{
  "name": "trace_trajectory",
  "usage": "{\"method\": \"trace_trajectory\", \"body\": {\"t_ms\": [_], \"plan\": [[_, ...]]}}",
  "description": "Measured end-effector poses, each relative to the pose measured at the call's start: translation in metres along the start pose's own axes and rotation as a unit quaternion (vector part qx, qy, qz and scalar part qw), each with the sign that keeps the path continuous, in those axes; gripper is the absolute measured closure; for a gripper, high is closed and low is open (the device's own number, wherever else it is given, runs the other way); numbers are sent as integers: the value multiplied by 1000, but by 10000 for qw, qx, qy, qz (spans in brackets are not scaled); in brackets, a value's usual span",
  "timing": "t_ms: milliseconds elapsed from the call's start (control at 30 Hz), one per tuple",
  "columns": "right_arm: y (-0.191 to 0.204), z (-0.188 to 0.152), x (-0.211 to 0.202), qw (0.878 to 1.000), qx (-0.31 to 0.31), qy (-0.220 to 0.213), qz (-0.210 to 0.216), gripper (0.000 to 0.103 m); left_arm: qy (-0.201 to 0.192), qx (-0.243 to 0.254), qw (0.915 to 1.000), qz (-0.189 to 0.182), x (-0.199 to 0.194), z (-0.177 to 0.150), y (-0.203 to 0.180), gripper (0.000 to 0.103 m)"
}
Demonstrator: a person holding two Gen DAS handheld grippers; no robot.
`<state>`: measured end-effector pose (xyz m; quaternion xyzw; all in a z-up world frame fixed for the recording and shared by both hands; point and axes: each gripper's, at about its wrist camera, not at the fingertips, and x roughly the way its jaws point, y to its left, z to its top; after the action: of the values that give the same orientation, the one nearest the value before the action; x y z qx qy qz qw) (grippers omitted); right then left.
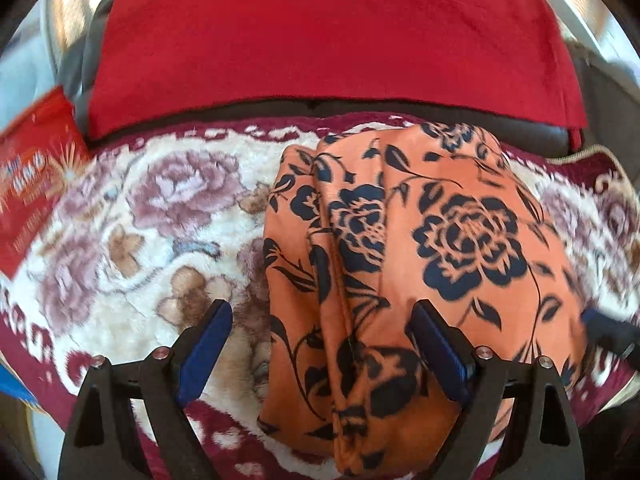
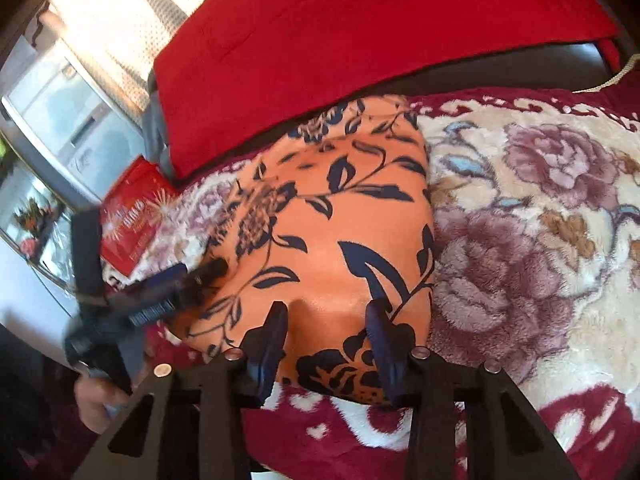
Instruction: Fold small clothes
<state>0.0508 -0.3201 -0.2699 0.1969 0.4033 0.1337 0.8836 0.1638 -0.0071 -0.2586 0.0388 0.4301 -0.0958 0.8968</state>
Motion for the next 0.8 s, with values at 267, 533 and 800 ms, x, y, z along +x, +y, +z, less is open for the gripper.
{"method": "trace_trajectory", "body": {"t_ms": [267, 533, 800], "plan": [[-35, 17, -22, 9937, 874, -494, 502, 43, -105, 198, 9997, 131, 4, -2, -11, 11], [-68, 38, 2, 9831, 1510, -425, 939, 36, -93, 98, 9999, -19, 14, -2, -9, 11], [-87, 47, 42, 9712, 1966, -76, 1346, 34, -45, 58, 9999, -121, 24, 4, -4, 11]]}}
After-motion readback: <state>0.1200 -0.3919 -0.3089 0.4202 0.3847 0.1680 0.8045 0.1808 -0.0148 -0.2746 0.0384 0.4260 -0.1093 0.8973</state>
